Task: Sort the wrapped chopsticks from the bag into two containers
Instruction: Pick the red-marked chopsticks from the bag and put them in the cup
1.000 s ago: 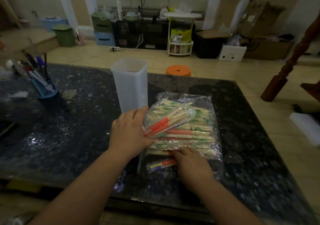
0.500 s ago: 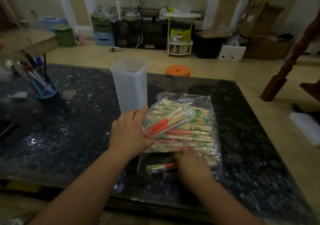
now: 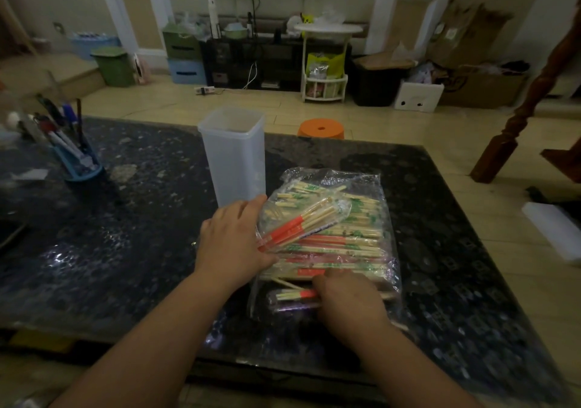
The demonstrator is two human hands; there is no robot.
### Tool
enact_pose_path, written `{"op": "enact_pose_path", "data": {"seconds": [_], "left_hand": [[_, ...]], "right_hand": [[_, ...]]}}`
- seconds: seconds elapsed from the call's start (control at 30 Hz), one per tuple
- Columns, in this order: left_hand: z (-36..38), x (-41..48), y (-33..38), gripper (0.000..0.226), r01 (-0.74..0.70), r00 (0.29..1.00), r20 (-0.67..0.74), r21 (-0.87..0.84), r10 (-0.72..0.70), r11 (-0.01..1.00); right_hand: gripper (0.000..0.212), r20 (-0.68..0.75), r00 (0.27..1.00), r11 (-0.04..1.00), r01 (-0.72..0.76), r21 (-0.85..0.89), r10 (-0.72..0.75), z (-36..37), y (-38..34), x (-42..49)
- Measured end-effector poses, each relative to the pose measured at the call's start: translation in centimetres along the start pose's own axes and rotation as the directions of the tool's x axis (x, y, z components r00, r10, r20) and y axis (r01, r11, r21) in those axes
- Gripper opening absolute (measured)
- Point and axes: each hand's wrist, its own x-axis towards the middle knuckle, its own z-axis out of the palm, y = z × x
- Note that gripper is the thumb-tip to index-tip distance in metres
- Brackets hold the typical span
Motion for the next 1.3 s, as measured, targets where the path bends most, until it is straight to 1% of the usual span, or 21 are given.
{"op": "enact_pose_path", "data": {"seconds": [0.13,0.2,0.27,0.37,0.43,0.47,0.53,0.6,0.67,0.77,0.87,1.0,1.07,1.1,1.13,1.17,1.2,1.23,1.27,1.3], "left_hand": [[-0.3,0.0,0.1,0.107,0.017,1.0,-0.004,-0.003,-0.017,1.0],[-0.4,0.0,0.1,0.106,0.024,1.0,-0.014,-0.008,-0.024,1.0],[-0.5,0.1,0.0,0.106,0.039,0.999,-0.027,-0.022,-0.039,0.999],[-0.6,0.4,-0.5,0.109,0.075,0.996,-0.035,-0.026,-0.076,0.997],[-0.8,0.5,-0.6,0.111,0.093,0.995,-0.035,-0.022,-0.094,0.995],[-0.8,0.5,-0.6,0.111,0.097,0.995,-0.034,-0.02,-0.098,0.995],[-0.8,0.5,-0.6,0.112,0.098,0.995,-0.029,-0.019,-0.099,0.995],[-0.8,0.5,-0.7,0.11,0.099,0.995,-0.021,-0.035,-0.1,0.994],[-0.9,0.5,-0.8,0.102,0.099,0.995,-0.007,-0.066,-0.1,0.993],[-1.0,0.3,-0.6,0.097,0.079,0.997,-0.012,-0.071,-0.08,0.994],[-1.0,0.2,-0.5,0.099,0.061,0.998,-0.019,-0.074,-0.062,0.995],[-0.7,0.3,-0.6,0.1,0.061,0.998,-0.022,-0.068,-0.063,0.996],[-0.7,0.3,-0.6,0.102,0.058,0.998,-0.024,-0.059,-0.059,0.997],[-0.6,0.3,-0.6,0.103,0.055,0.998,-0.023,-0.049,-0.056,0.997],[-0.6,0.3,-0.6,0.105,0.052,0.998,-0.022,-0.036,-0.053,0.998],[-0.6,0.2,-0.5,0.107,0.049,0.999,-0.021,-0.023,-0.049,0.999],[-0.6,0.2,-0.5,0.108,0.046,0.999,-0.022,-0.014,-0.046,0.999],[-0.5,0.2,-0.5,0.109,0.043,0.999,-0.023,-0.012,-0.043,0.999],[-0.5,0.2,-0.6,0.109,0.039,0.999,-0.025,-0.012,-0.039,0.999],[-0.4,0.2,-0.6,0.109,0.035,0.999,-0.031,-0.013,-0.035,0.999]], "right_hand": [[0.026,-0.085,0.996,0.999,0.033,0.022,-0.031,-1.6,-0.7,-0.2],[0.025,-0.098,0.993,0.997,0.071,-0.023,-0.073,-2.3,-0.8,-0.3],[0.028,-0.129,0.988,0.993,0.08,-0.082,-0.09,-3.6,-1.1,-0.4],[0.019,-0.163,0.979,0.991,0.112,-0.067,-0.122,-5.3,-1.8,-1.2],[0.018,-0.244,0.954,0.984,0.16,-0.084,-0.176,-5.7,-1.7,-1.4],[0.016,-0.259,0.947,0.98,0.164,-0.111,-0.188,-6.2,-1.7,-1.5],[0.02,-0.278,0.943,0.982,0.158,-0.101,-0.181,-7.3,-2.0,-1.7],[0.027,-0.366,0.905,0.975,0.19,-0.113,-0.219,-7.9,-1.9,-1.8],[0.026,-0.484,0.845,0.974,0.203,-0.102,-0.227,-8.6,-1.8,-2.1],[0.021,-0.615,0.767,0.984,0.148,-0.103,-0.18,-9.4,-1.3,-2.5],[0.017,-0.665,0.736,0.991,0.121,-0.055,-0.127,-9.3,-0.4,-2.4],[0.033,-0.734,0.674,0.991,0.131,0.008,-0.083,-9.0,0.7,-2.0],[0.028,-0.778,0.625,0.989,0.143,0.031,-0.066,-8.6,0.8,-1.9],[0.024,-0.784,0.618,0.986,0.157,0.051,-0.058,-8.6,0.8,-2.0],[0.019,-0.78,0.625,0.977,0.176,0.119,-0.017,-8.6,0.8,-2.0],[0.012,-0.755,0.65,0.936,0.208,0.283,0.083,-8.8,0.8,-2.0],[0.005,-0.681,0.697,0.825,0.234,0.514,0.226,-9.1,0.7,-1.9],[0.011,-0.56,0.76,0.647,0.25,0.72,0.329,-9.2,0.6,-1.8],[0.013,-0.426,0.816,0.43,0.247,0.868,0.39,-9.4,0.4,-1.8],[0.012,-0.385,0.822,0.336,0.254,0.907,0.419,-9.5,0.2,-1.7]]}}
